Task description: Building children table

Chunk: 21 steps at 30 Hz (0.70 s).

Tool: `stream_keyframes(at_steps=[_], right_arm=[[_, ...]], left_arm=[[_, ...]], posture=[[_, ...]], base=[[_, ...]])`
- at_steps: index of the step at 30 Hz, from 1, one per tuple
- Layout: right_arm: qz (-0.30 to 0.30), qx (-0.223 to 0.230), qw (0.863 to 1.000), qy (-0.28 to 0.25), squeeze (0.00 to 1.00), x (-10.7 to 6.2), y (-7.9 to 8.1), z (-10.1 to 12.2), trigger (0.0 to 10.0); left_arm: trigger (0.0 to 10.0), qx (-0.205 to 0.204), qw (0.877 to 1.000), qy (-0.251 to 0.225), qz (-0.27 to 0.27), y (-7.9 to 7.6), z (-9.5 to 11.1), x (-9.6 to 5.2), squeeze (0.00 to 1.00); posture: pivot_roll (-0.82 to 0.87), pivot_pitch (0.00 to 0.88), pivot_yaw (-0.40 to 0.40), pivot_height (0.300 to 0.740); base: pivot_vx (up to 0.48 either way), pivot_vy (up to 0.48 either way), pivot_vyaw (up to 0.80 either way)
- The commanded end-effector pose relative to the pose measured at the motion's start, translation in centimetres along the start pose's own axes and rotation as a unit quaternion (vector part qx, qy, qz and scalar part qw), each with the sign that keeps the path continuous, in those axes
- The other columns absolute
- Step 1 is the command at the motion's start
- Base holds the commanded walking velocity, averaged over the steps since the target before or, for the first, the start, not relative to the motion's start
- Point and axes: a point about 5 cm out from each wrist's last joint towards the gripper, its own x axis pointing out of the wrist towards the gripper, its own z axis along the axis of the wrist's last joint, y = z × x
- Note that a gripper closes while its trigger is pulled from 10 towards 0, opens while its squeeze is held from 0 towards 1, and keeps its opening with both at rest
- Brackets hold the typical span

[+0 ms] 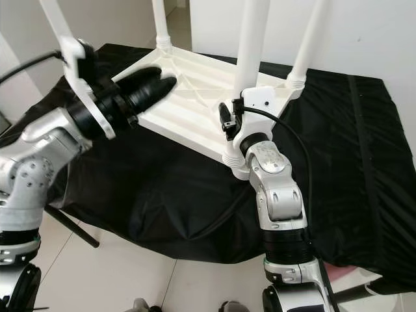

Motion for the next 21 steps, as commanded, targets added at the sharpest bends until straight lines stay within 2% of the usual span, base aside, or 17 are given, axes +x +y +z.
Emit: stream_keyframes(at_steps=[1, 4, 5, 6, 7, 8, 9, 10, 11, 14, 16, 21], right_arm=[[0.001, -0.007, 1.000, -0.017, 0.00, 0.2, 0.0, 0.7, 10.0], [0.001, -0.009, 1.000, -0.018, 0.00, 0.2, -0.1, 0.8, 10.0], [-0.004, -0.012, 1.000, -0.028, 0.00, -0.1, -0.6, 1.0, 10.0], [-0.008, -0.014, 0.999, -0.036, 0.00, -0.3, -1.0, 1.2, 10.0], [-0.008, -0.014, 0.999, -0.036, 0.00, -0.3, -1.0, 1.2, 10.0], [-0.012, -0.020, 0.999, -0.042, 0.00, -0.5, -1.3, 1.3, 10.0], [-0.012, -0.020, 0.999, -0.042, 0.00, -0.5, -1.3, 1.3, 10.0], [-0.018, -0.031, 0.998, -0.045, 0.00, -0.6, -1.7, 1.2, 10.0], [-0.028, -0.036, 0.998, -0.048, 0.00, -0.9, -2.2, 1.1, 10.0], [-0.036, -0.040, 0.997, -0.050, 0.00, -1.1, -2.6, 1.0, 10.0], [-0.059, -0.044, 0.996, -0.041, 0.00, -1.7, -3.6, 0.3, 10.0], [-0.073, -0.042, 0.996, -0.026, 0.00, -2.1, -4.1, -0.6, 10.0]], left_arm=[[10.0, 0.045, 0.998, 0.031, -0.035, -0.2, -0.7, -0.2, 1.00], [10.0, 0.066, 0.997, 0.045, -0.022, 0.0, -1.2, -0.1, 1.00], [10.0, 0.105, 0.990, 0.096, 0.010, 0.7, -2.6, -0.2, 0.00], [10.0, 0.135, 0.982, 0.132, 0.029, 1.2, -3.6, -0.3, 0.00], [10.0, 0.135, 0.982, 0.132, 0.029, 1.2, -3.6, -0.3, 0.00], [10.0, 0.160, 0.973, 0.161, 0.047, 1.7, -4.4, -0.4, 0.00], [10.0, 0.160, 0.973, 0.161, 0.047, 1.7, -4.4, -0.4, 0.00], [10.0, 0.171, 0.966, 0.182, 0.065, 2.1, -5.0, -0.6, 0.00], [10.0, 0.142, 0.969, 0.189, 0.064, 2.0, -5.6, -0.8, 0.00], [10.0, 0.120, 0.972, 0.193, 0.062, 1.9, -6.0, -1.0, 0.00], [10.0, 0.088, 0.978, 0.188, 0.024, 0.9, -6.4, -1.2, 0.00], [10.0, 0.069, 0.985, 0.157, -0.022, -0.3, -5.9, -1.0, 0.00]], posture=[[-0.11, 0.097, 0.063, 0.740], [-0.11, 0.097, 0.063, 0.740], [-0.11, 0.096, 0.061, 0.740], [-0.11, 0.096, 0.061, 0.740], [-0.11, 0.096, 0.061, 0.740], [-0.11, 0.096, 0.061, 0.740], [-0.11, 0.096, 0.061, 0.740], [-0.11, 0.096, 0.061, 0.740], [-0.12, 0.104, 0.063, 0.740], [-0.12, 0.104, 0.063, 0.740], [-0.12, 0.110, 0.062, 0.740], [-0.12, 0.116, 0.065, 0.740]], base=[[0.000, 0.000, 0.00], [0.000, 0.000, 0.00], [0.000, 0.000, 0.00], [0.000, 0.000, 0.00], [0.000, 0.000, 0.00], [0.000, 0.000, 0.00], [0.000, 0.000, 0.00], [0.000, 0.000, 0.00], [0.000, 0.000, 0.00], [0.000, 0.000, 0.00], [0.000, 0.000, 0.00], [0.000, 0.000, 0.00]])
